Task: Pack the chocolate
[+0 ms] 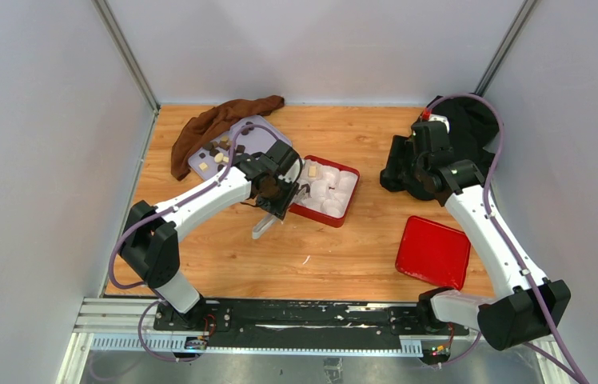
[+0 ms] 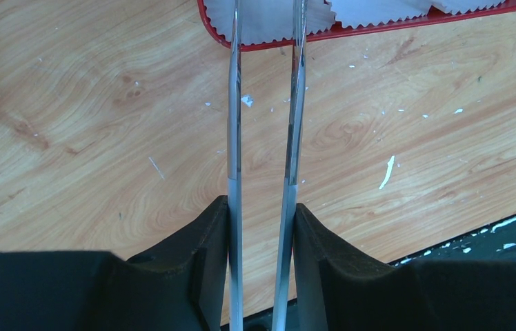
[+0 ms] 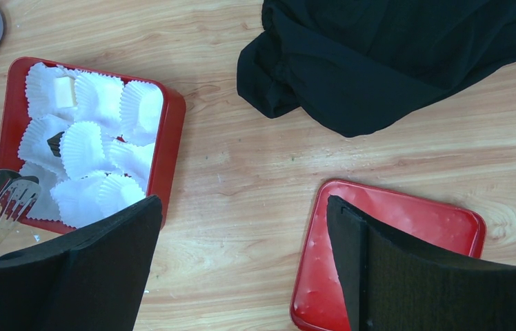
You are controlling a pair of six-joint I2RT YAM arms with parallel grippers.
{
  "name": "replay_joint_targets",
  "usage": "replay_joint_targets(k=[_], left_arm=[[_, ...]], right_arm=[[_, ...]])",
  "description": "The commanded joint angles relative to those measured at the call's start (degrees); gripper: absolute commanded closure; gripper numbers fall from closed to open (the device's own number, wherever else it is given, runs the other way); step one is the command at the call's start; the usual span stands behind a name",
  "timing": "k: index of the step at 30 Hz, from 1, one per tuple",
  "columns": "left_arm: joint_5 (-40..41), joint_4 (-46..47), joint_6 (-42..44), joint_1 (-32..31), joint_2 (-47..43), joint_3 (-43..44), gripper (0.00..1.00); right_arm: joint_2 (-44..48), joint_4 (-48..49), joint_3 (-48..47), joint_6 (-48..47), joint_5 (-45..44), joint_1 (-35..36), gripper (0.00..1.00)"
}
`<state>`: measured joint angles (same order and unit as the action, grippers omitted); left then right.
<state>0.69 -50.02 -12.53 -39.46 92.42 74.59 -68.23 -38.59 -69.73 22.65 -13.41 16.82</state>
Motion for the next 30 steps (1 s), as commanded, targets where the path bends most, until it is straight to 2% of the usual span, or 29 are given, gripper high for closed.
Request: replay_joint_targets(k=[1,18,27,30], left_arm=[[0.98,-0.69,-0.21,-0.35,0.29,1.45,0.73],[0.72,-1.13,0.49,-0.35,-0.08,1.52,0.54],[0.98,-1.57,1.0,-0.35,-1.13,3.16,0.59],[2.56,-2.15,1.28,-0.35,-2.43,5.83,0.65]], right_arm=[[0.29,-0.52,0.25,0.19,0.05,-0.41,0.07],[0.42,-0.52,0.92,0.64,-0.12,-0.36,0.07],[0.38,-0.48,1.0,0.91,-0.13,-0.35,0.07],[0.39,-0.52,0.99,0.93,-0.13,-0.38,0.07]])
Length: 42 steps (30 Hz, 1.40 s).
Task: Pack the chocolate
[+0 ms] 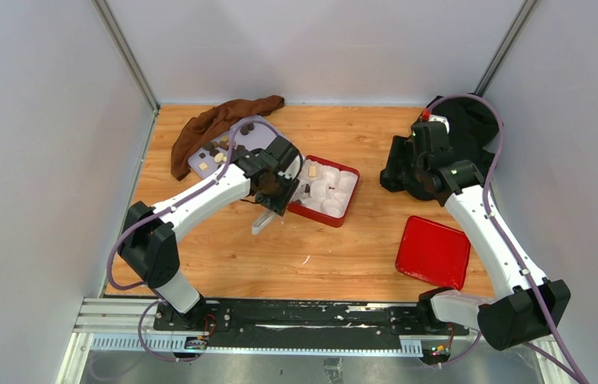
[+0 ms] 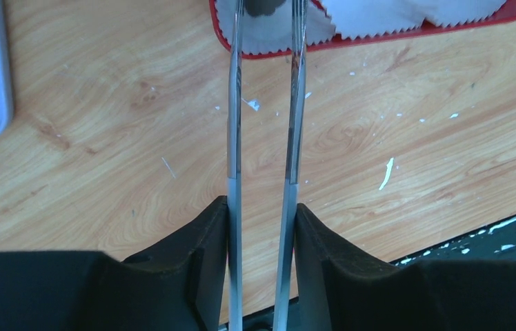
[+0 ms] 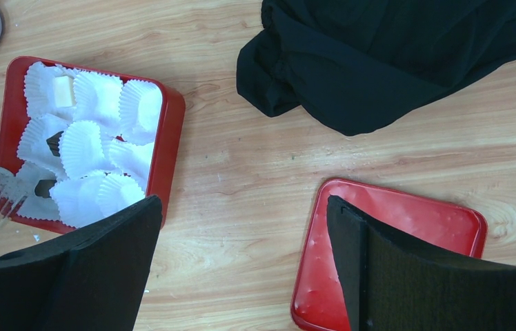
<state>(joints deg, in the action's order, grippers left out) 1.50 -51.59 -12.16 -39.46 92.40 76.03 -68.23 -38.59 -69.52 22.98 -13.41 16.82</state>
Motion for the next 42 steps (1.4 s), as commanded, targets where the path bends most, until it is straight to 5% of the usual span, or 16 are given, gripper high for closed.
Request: replay_joint_targets(k=[1,8,18,42], left_arm=[[2.94,-0.73,0.99,-0.3,-3.16,5.52,0.7],[4.62,-1.65,0.26,5.2,-4.69,7.2,1.0],[6.16,-1.94,-8.49,25.07,-3.2,-0.97,1.0],[4.83,4.2,-13.63,28.91,11.61,3.17,0.55]], right_arm=[[0.37,-0.51,0.78,0.62,-0.15,-0.42,0.07],[0.04,-0.52,0.53,0.37,-0.18,-0.43,0.07],[0.03,-0.79,0.47,-0.39,-0.88,-0.36,0.07],[-2.81,-0.79,-2.26,-2.19,-1.72,-0.39,0.07]])
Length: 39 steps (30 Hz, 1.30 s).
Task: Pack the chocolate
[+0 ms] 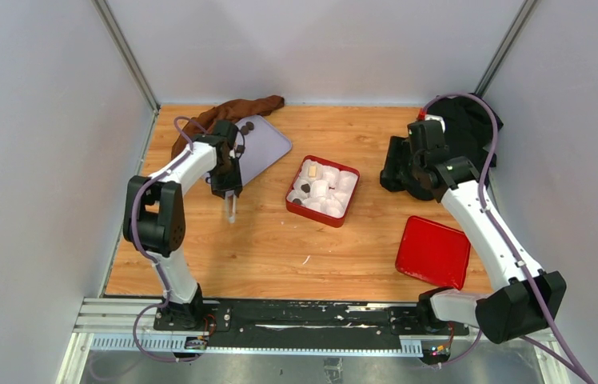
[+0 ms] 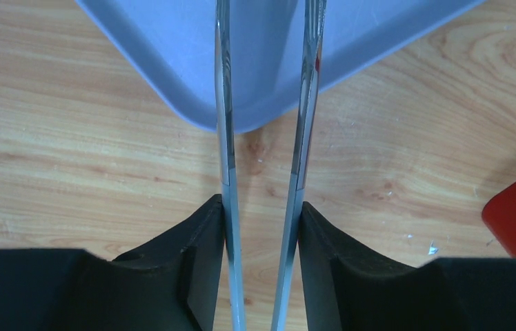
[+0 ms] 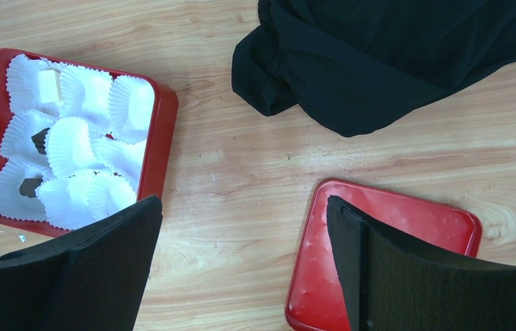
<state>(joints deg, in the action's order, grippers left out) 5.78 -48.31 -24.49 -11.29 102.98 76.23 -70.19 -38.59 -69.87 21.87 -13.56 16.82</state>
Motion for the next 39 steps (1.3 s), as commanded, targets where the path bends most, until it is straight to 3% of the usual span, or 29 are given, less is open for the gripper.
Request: replay_joint_targets(k=[1,24,31,35,39], left_arm=[[0.55,0.86,-1.61,0.79,1.29,3.27,0.55],[1.25,-0.64,-2.43,2.41,7.49,11.05,0.58],[1.83,-0.93,-2.95,2.5,4.61,9.9,0.8],[2.11,-1.02,-2.45,2.5,2.54,9.09,0.97],[2.1,-1.26,-1.95,2.5,-0.27,7.74,1.0]], right_arm=[[-0.94,-0.8,-1.95,-1.05,-1.49,-0.4,0.07],[-0.7,-0.66,-1.7,-1.3,-2.26,-0.42,0.07],[0.37,-0.99,-1.08,-0.94,-2.37,-0.41,0.07],[0.73,-1.14,-0.66,-0.57,-2.02,-0.45,0.07],[1.14,-1.11,-0.33,-0.34,-1.83,-0.43,0.07]])
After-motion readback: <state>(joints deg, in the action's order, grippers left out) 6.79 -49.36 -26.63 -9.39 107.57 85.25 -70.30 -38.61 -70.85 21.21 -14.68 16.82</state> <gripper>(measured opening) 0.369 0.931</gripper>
